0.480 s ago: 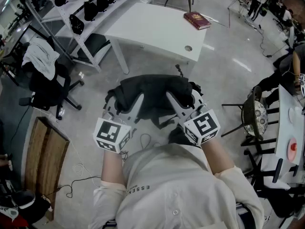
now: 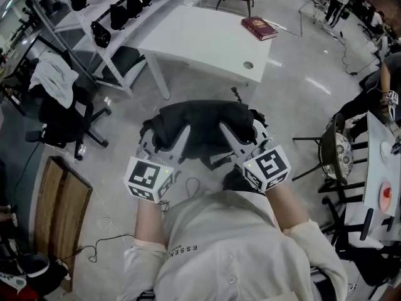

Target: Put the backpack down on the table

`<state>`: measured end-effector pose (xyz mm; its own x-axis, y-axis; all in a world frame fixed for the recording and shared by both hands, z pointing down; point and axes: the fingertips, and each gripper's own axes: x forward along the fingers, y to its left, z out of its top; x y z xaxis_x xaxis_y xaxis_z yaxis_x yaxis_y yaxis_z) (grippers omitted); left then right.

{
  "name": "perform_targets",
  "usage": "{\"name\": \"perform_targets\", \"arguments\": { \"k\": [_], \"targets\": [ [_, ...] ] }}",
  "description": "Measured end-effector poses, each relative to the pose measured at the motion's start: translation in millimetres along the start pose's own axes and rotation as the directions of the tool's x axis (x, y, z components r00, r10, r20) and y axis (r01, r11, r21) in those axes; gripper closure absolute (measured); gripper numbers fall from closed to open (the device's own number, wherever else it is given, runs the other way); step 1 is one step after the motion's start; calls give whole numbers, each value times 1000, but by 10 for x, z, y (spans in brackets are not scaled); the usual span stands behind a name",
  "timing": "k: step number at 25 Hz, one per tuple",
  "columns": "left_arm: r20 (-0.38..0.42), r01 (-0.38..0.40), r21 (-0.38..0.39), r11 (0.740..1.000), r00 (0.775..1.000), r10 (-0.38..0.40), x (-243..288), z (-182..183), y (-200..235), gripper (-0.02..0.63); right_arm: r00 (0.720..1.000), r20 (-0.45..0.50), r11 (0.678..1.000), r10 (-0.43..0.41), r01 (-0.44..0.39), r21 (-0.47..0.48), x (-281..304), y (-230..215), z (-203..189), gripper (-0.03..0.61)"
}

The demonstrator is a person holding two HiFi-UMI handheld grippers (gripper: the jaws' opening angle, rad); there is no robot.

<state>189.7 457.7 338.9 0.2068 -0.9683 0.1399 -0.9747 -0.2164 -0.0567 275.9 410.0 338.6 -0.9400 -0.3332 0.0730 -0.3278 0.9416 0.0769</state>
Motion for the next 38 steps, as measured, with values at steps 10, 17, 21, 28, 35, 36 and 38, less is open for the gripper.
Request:
{"name": "perform_targets", "arguments": {
  "k": [10, 17, 21, 28, 35, 36, 38],
  "targets": [
    [-41, -26, -20, 999, 999, 26, 114, -150, 319, 499, 999, -26, 998, 41, -39, 51, 377, -68, -137, 482],
    [-61, -71, -35, 997, 996, 69, 481, -186, 760, 500, 996, -31, 995, 84, -82, 60, 897, -396, -195, 482],
    [-69, -99, -32, 995, 993, 96, 829, -143, 1085, 500, 994, -32, 991, 107, -104, 81, 1282, -718, -193, 482],
    [-69, -114, -62, 991, 992, 110, 1616, -8, 1787, 499, 987, -31, 986, 160, -158, 59, 2082, -1447, -96, 482],
    [-60, -111, -45, 993, 992, 108, 2478, 216, 2405, 499, 985, -6, 984, 173, -172, 54, 2781, -2266, 21, 482],
    [-57, -108, -46, 993, 993, 105, 2572, 243, 2488, 499, 985, -4, 984, 173, -172, 50, 2871, -2354, 44, 482],
    [-45, -103, -46, 994, 994, 101, 2743, 319, 2640, 499, 986, 2, 985, 166, -166, 36, 3029, -2521, 111, 480]
  ]
}}
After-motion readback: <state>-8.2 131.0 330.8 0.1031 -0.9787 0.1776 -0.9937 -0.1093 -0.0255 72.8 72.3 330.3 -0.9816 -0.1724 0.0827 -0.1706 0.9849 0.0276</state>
